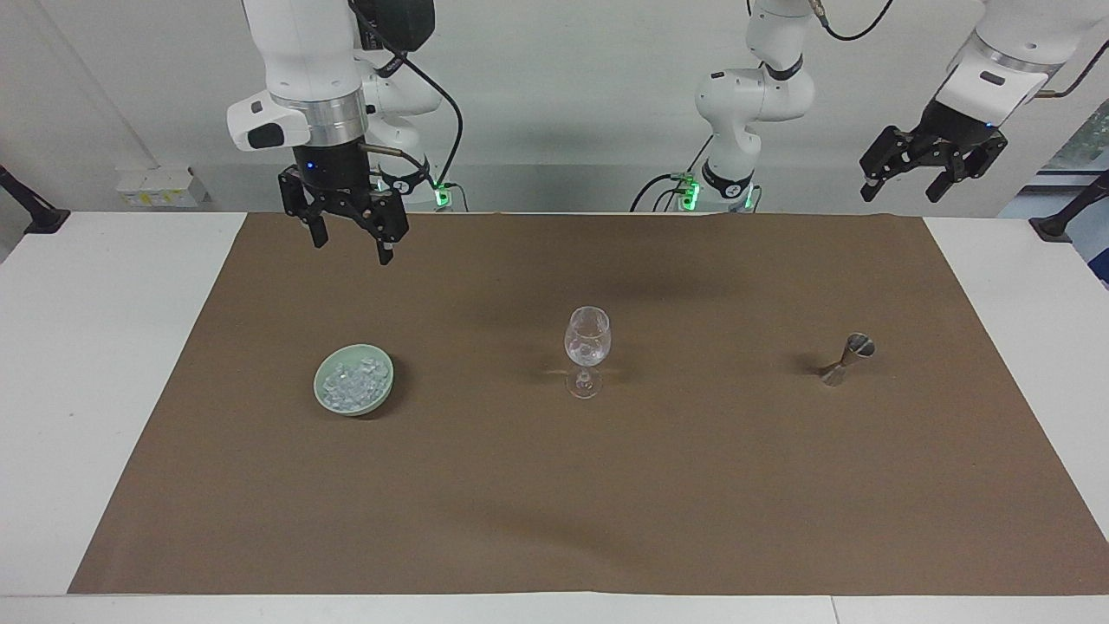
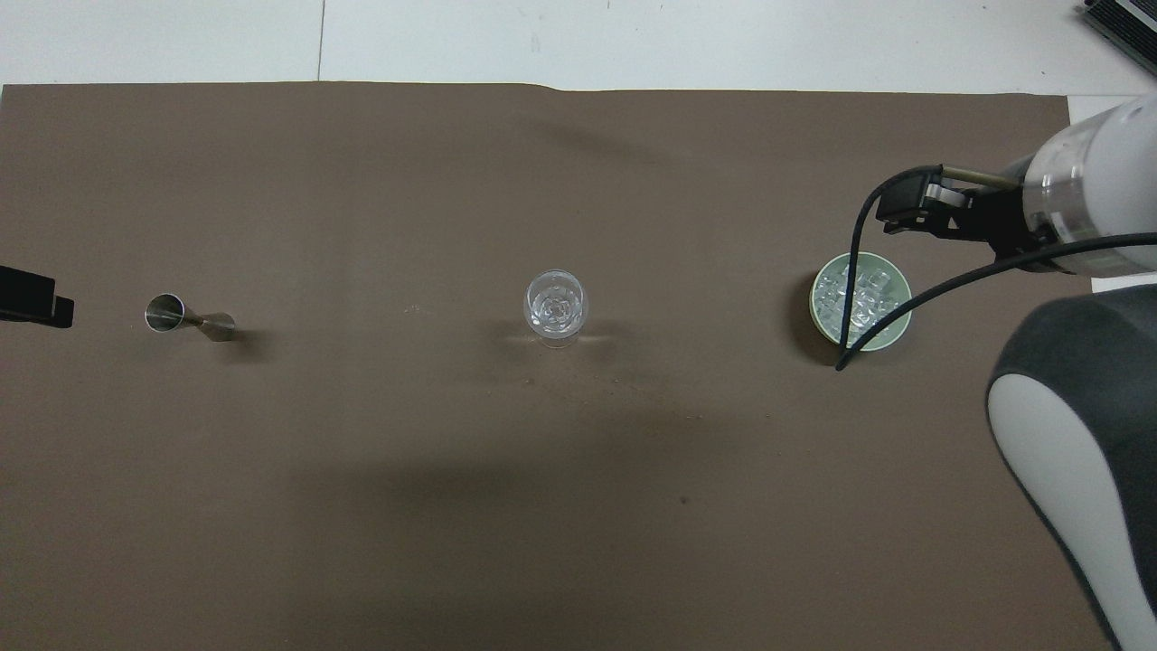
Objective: Pour wine and add ice with both arms
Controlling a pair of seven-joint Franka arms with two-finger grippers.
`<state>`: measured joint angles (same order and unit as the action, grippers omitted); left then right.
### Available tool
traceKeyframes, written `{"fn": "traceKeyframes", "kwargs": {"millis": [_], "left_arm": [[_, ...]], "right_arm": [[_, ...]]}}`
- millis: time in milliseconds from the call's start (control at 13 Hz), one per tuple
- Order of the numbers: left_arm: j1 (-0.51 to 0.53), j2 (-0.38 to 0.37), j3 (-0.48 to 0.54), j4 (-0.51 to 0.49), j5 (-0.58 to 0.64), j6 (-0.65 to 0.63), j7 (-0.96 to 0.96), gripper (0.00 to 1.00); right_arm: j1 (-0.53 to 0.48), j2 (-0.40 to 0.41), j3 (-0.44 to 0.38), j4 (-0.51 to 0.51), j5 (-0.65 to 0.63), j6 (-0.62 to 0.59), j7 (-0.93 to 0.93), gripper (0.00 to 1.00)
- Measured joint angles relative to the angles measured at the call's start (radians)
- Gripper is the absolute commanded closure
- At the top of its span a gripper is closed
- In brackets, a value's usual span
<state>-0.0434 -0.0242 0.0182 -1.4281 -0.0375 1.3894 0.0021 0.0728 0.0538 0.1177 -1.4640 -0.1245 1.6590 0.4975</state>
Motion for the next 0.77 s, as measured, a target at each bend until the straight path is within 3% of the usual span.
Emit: {"fn": "traceKeyframes", "kwargs": {"millis": [772], "left_arm": [[-0.001,0.0,-0.003,0.0,0.0,0.007,0.001,0.0]], "right_arm": [[0.0,-0.103,-0.208,-0.009,0.108,-0.159,-0.299,0.0]]}}
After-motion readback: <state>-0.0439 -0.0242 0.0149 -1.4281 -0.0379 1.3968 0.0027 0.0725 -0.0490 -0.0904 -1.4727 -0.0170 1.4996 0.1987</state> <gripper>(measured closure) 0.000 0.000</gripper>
